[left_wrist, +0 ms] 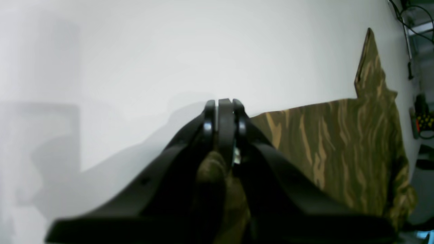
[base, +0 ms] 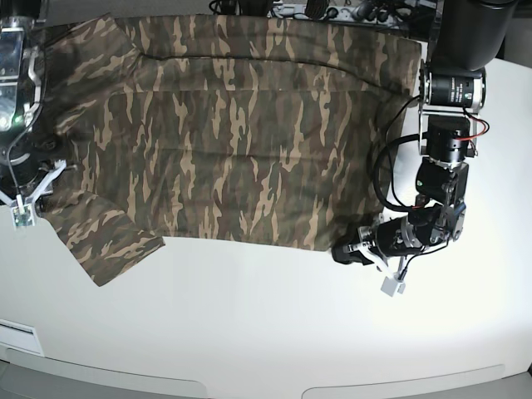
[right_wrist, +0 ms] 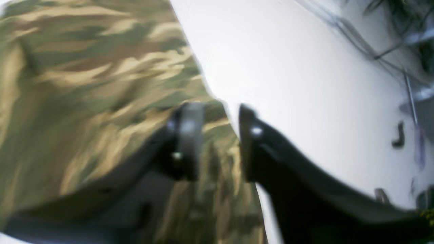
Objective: Fold the T-shirt properly
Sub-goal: 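Grasp the side edges near the hem with both grippers, then lift the side edges and fold them over toward the collar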
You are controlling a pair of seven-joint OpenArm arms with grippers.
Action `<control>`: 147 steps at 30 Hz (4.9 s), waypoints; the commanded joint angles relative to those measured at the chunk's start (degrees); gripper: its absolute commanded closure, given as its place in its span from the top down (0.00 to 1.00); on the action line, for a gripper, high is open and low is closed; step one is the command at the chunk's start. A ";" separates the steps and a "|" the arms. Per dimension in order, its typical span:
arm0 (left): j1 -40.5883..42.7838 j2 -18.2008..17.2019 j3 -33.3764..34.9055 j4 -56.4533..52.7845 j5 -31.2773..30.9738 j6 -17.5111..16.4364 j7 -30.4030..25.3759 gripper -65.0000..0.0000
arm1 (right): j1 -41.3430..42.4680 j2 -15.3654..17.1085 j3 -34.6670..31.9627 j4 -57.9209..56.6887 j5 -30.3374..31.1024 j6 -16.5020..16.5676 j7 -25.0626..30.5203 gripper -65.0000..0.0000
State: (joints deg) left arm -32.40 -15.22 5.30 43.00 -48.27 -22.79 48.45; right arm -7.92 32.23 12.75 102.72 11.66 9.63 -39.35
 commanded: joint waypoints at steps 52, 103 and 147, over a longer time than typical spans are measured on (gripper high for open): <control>-9.62 -0.48 0.63 -0.28 11.41 -3.15 -3.48 0.00 | 44.06 1.29 -6.08 -55.45 34.34 30.37 -8.17 0.00; -18.58 -7.15 12.63 -0.26 -13.81 -15.85 14.97 0.00 | 47.43 11.04 -6.78 -55.45 46.10 30.37 -20.28 0.00; -13.11 -12.57 12.66 10.73 -36.73 -13.31 31.55 0.00 | 28.63 18.45 -6.71 -37.16 58.12 30.37 -30.58 0.00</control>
State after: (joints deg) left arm -43.53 -27.38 18.33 52.95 -83.55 -35.94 79.79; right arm 19.33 48.86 5.45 64.64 68.75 39.72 -70.72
